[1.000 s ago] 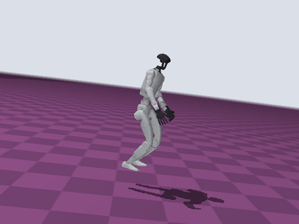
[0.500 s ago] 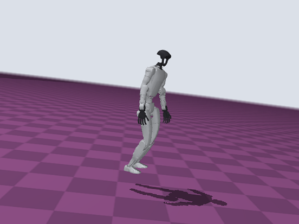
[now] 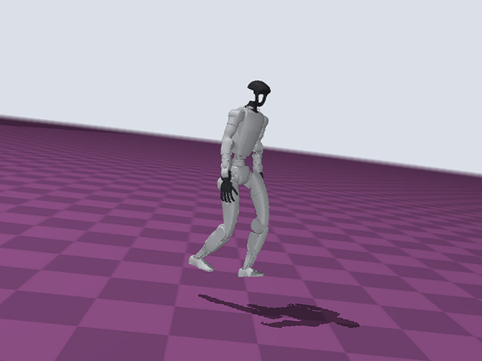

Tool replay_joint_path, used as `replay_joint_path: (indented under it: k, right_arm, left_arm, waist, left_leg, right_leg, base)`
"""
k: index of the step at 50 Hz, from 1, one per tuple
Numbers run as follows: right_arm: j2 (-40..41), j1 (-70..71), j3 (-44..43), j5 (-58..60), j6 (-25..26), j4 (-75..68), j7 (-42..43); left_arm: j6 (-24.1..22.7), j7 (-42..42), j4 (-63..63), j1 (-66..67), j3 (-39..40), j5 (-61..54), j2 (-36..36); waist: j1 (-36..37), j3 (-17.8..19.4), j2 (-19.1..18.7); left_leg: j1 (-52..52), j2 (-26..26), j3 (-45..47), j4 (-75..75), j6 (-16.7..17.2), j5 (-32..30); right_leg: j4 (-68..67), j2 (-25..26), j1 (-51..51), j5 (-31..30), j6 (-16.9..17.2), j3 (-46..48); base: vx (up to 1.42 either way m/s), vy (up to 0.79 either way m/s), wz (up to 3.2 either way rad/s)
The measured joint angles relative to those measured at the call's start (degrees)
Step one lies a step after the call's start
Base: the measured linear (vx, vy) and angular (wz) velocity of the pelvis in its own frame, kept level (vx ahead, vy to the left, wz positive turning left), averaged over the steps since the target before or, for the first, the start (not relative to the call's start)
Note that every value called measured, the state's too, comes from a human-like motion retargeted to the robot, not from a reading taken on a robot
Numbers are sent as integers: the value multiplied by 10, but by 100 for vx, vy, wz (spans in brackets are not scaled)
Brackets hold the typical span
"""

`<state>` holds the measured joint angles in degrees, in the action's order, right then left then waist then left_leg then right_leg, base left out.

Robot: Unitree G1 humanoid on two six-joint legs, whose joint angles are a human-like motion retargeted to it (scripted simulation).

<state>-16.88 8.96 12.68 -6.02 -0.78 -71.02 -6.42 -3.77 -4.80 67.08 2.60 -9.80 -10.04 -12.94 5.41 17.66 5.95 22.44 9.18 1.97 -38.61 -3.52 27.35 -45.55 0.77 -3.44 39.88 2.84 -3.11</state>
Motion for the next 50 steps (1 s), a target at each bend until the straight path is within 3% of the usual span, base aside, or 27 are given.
replay_joint_path:
  k: [4, 7, 10, 15, 20, 28, 34, 35, 39, 42, 45, 50]
  right_arm:
    - [18, -8, 4, -4, 3, -7, 3]
    - [32, -14, 5, -13, 6, -13, -2]
    - [41, -18, 6, -18, 8, -14, -10]
    - [43, -29, 3, -24, 7, -6, -13]
    - [39, -46, -4, -29, 3, 5, -8]
    - [41, -59, -20, -35, 6, -9, 13]
    - [47, -67, -28, -44, 6, -27, 25]
    - [48, -67, -28, -45, 5, -29, 26]
    - [43, -63, -22, -49, 2, -28, 24]
    - [34, -60, -19, -45, 2, -16, 26]
    - [23, -52, -17, -38, 2, -4, 33]
    - [11, -35, -15, -29, -2, 11, 40]
  left_arm:
    - [4, 7, 5, -4, -9, -7, -8]
    - [7, 10, 14, -11, -10, -14, -17]
    - [12, 13, 15, -17, -6, -15, -27]
    - [19, 24, 8, -28, 12, -25, -42]
    - [15, 34, -7, -37, 38, -46, -48]
    - [-6, 37, -20, -51, 49, -62, -55]
    - [-7, 37, -4, -41, 50, -62, -45]
    - [-7, 37, -1, -38, 51, -62, -43]
    - [-6, 24, 3, -25, 50, -59, -37]
    - [-2, 17, -11, -19, 46, -51, -32]
    - [3, 15, -29, -20, 43, -37, -29]
    - [8, 16, -55, -23, 36, -6, -27]
  waist:
    - [-6, -11, 34]
    - [-15, -16, 66]
    - [-32, -21, 81]
    - [-64, -19, 79]
    - [-87, -13, 65]
    - [-76, -8, 28]
    - [-63, -5, 18]
    - [-60, -5, 13]
    - [-47, -15, -59]
    - [-24, -20, -97]
    - [3, -16, -106]
    - [40, -10, -92]
  left_leg:
    - [-21, 44, -1, -9, -19, -24]
    - [-52, 80, 3, 0, -43, -21]
    - [-85, 97, 1, 13, -61, -5]
    - [-177, 99, -17, 80, -67, 10]
    - [-280, 75, -32, 165, -56, 20]
    - [-392, 18, -30, 222, -39, 58]
    - [-405, -9, -6, 86, -23, 96]
    - [-397, -21, -3, 45, -15, 93]
    - [-301, -148, 9, -211, 31, 16]
    - [-228, -207, -8, -357, 41, -45]
    - [-164, -222, -20, -432, 23, -39]
    - [-82, -186, -16, -389, -14, 33]
  right_leg:
    - [-104, -34, 10, -37, 32, -13]
    - [-231, -84, 49, -161, 69, -9]
    - [-350, -122, 113, -243, 73, -1]
    - [-414, -181, 215, -196, 16, 31]
    - [-279, -190, 276, -141, 6, 81]
    - [21, -121, 279, -193, 64, 117]
    - [-29, -105, 250, -211, 51, 123]
    - [-36, -95, 241, -207, 45, 125]
    - [22, 9, 187, -215, 9, 163]
    - [63, 70, 150, -211, -15, 167]
    - [85, 95, 114, -199, -24, 154]
    - [92, 84, 62, -163, -23, 125]
  base:
    - [46, 6, 1]
    - [47, 6, 5]
    - [50, 6, 7]
    - [53, 4, -5]
    - [53, -3, -11]
    - [46, -10, -21]
    - [43, -12, -16]
    - [41, -12, -13]
    - [37, -12, -20]
    - [37, -10, -39]
    - [40, -8, -41]
    - [43, -5, -36]
